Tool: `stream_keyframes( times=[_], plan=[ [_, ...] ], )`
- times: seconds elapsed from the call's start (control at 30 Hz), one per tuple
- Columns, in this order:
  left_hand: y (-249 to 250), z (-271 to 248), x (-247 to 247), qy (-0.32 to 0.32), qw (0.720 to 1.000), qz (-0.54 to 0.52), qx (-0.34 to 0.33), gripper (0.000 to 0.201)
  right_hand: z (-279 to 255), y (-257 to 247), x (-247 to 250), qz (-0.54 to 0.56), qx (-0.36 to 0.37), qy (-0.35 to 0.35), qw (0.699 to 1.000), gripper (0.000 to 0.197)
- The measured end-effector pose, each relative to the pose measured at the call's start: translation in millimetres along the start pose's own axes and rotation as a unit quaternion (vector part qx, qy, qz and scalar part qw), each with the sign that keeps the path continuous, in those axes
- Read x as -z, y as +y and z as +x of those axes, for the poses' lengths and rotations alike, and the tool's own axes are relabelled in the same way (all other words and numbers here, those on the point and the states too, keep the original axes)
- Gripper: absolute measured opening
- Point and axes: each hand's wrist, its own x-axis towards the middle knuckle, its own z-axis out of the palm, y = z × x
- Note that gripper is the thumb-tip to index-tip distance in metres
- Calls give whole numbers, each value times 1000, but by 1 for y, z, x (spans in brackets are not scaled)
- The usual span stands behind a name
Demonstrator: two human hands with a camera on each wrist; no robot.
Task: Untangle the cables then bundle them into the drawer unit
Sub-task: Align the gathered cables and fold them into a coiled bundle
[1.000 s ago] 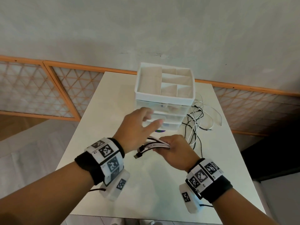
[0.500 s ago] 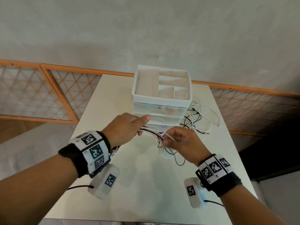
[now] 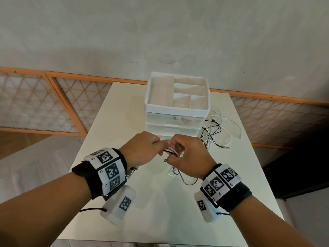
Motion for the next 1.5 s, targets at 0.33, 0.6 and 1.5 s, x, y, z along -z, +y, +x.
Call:
stream_keyframes(
  times=[0.33, 0.6, 1.5],
  plan=[
    [4, -2, 23, 80, 968, -228, 67, 47, -21, 37, -10, -10, -94, -94, 991, 11],
    [2, -4, 13, 18, 999, -23, 32, 56, 7, 6, 26, 150, -100, 80, 980, 5],
    [11, -3, 30, 130, 972, -171, -94, 51, 14, -5, 46, 53, -77, 28, 995, 33]
  ],
)
